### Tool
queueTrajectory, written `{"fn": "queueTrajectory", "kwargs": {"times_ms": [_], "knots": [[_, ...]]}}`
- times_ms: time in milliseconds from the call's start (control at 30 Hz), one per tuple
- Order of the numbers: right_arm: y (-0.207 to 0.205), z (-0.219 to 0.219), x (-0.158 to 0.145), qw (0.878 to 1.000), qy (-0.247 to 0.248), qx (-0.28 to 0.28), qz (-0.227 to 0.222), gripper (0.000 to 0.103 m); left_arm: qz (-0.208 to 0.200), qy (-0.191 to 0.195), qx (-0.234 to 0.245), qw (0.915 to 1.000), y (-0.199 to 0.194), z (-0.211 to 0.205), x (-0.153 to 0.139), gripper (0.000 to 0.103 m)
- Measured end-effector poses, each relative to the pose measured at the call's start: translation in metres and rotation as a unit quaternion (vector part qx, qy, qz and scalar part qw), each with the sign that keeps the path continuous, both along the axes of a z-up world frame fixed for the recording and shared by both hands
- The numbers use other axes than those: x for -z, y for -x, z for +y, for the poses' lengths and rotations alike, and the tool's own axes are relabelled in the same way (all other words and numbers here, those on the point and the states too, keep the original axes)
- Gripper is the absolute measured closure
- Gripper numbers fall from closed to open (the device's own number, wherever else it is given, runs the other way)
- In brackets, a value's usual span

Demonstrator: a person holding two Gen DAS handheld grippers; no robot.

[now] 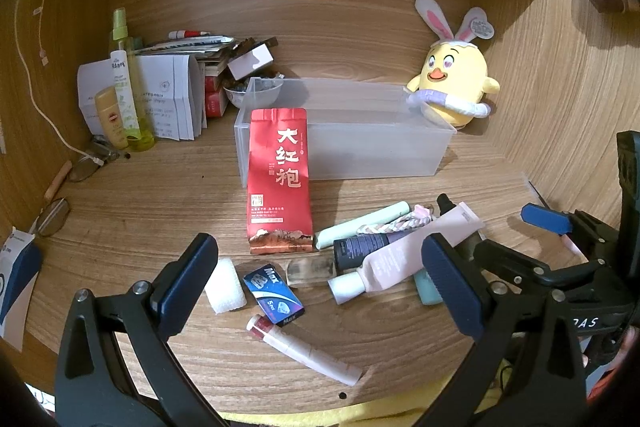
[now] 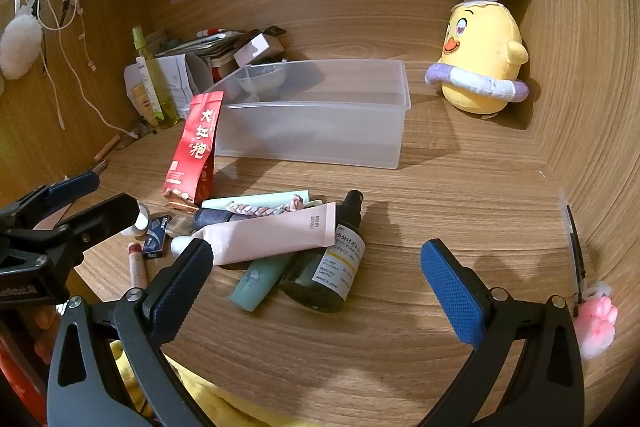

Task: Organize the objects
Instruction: 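Move both tools toward the cluttered items in front of the box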

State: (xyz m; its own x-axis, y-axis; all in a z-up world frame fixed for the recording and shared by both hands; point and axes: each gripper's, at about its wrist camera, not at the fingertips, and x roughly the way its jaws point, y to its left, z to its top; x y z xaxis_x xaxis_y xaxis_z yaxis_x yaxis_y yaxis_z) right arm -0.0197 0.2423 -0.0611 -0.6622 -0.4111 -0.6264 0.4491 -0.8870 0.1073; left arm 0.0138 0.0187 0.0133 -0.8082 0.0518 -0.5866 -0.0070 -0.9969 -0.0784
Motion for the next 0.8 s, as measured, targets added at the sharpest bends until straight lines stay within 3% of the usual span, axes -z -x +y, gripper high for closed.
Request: {"fn": "queueTrajectory", "kwargs": {"times_ms": [367, 800], "knots": [[0.000, -0.002, -0.002, 1.000, -0.004, -0.005, 0.001, 0.000, -0.007, -0.013, 0.010, 0.9998, -0.001, -0.006, 0.003, 0.000], [0.002, 0.018, 0.008, 1.000, -0.023, 0.007, 0.002, 0.000, -0.036, 0.001, -0.011, 0.9993, -0.006, -0.039, 0.020, 0.000]]}}
